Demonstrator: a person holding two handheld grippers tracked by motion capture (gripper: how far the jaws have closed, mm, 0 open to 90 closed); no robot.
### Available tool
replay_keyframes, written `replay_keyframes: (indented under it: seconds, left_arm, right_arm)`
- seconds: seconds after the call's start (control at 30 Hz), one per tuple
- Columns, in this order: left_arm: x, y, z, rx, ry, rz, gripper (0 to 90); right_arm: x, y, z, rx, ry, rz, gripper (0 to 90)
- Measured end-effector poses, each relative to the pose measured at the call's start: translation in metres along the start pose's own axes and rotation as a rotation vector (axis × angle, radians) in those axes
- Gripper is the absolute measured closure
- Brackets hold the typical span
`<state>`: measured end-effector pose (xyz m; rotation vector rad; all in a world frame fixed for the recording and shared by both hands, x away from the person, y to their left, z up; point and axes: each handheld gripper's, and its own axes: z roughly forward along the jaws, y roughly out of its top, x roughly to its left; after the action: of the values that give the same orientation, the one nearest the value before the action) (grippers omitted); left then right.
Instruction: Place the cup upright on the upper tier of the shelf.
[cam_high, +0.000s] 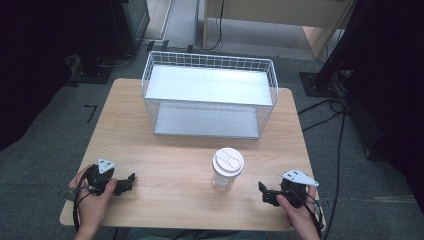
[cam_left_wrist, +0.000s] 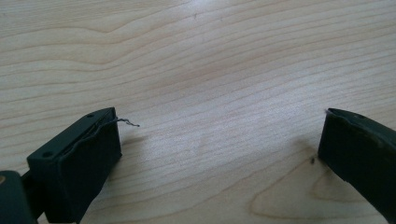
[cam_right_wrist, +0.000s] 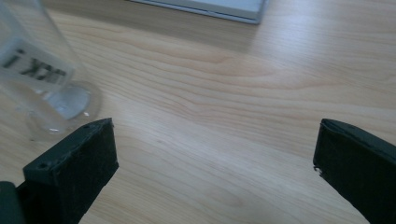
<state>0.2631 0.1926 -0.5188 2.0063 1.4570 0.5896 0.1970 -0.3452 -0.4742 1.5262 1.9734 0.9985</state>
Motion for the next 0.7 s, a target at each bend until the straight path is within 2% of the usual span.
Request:
replay_keyframes:
  seconds: [0.03,0.07,0.13,0.5,0.7]
  left_arm:
    - [0.0,0.0,0.0,0.0,0.0,0.0,0.0]
    - [0.0,0.0,0.0,0.001,0.0,0.0,0.0]
    - [0.0,0.0,0.0,0.0,0.0,0.0,0.0]
    - [0.0,0.0,0.0,0.0,0.0,0.0,0.0]
    - [0.0,0.0,0.0,0.0,0.0,0.0,0.0]
  right_arm:
    - [0.0,0.0,0.0,0.0,0.0,0.0,0.0]
    - [0.008,0.003,-0.001,-0.001,0.018,-0.021,0.0]
    - [0.015,0.005,-0.002,-0.004,0.036,-0.035,0.0]
    - [0.053,0.018,-0.004,-0.037,0.14,-0.082,0.0]
    - [0.071,0.023,-0.001,-0.055,0.175,-0.109,0.0]
